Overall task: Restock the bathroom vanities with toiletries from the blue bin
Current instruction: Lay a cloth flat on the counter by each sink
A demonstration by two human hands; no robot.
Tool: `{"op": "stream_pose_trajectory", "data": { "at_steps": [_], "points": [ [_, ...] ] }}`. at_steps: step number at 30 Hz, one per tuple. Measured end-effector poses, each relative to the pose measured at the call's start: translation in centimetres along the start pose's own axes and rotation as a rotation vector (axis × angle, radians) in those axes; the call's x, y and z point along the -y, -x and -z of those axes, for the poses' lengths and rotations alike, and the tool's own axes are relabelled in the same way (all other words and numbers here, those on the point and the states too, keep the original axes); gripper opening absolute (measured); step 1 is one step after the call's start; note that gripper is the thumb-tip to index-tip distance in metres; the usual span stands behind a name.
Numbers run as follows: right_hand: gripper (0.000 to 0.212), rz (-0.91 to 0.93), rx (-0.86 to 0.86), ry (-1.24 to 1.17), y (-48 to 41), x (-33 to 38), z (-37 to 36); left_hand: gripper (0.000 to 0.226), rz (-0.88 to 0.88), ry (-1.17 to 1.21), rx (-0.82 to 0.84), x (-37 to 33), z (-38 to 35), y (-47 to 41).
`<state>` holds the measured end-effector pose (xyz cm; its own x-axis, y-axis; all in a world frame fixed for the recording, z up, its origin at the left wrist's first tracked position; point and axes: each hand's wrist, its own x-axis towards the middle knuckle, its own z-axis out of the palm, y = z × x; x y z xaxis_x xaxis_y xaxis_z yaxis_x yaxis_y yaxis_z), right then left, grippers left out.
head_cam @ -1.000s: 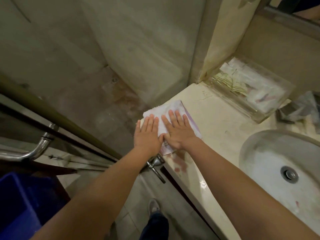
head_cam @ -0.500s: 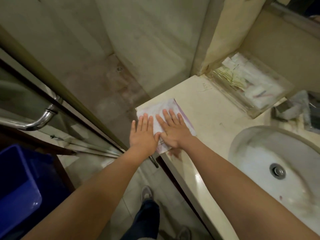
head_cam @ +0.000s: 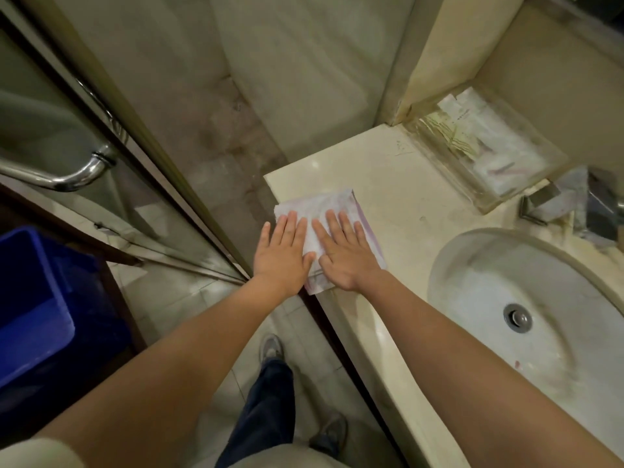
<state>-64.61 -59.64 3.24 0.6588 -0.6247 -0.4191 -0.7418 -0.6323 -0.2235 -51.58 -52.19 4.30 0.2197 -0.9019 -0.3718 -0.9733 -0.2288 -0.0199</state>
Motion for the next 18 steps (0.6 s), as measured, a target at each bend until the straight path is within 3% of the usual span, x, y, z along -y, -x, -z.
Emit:
{"op": "stream_pose_trajectory", "data": {
  "at_steps": [18],
  "points": [
    [0.068, -0.084, 0.04, -0.066, 9.2, -0.8, -3.7, 0.067, -0.124, 0.0, -0.009, -4.3, -2.7, 5.6]
  ]
}}
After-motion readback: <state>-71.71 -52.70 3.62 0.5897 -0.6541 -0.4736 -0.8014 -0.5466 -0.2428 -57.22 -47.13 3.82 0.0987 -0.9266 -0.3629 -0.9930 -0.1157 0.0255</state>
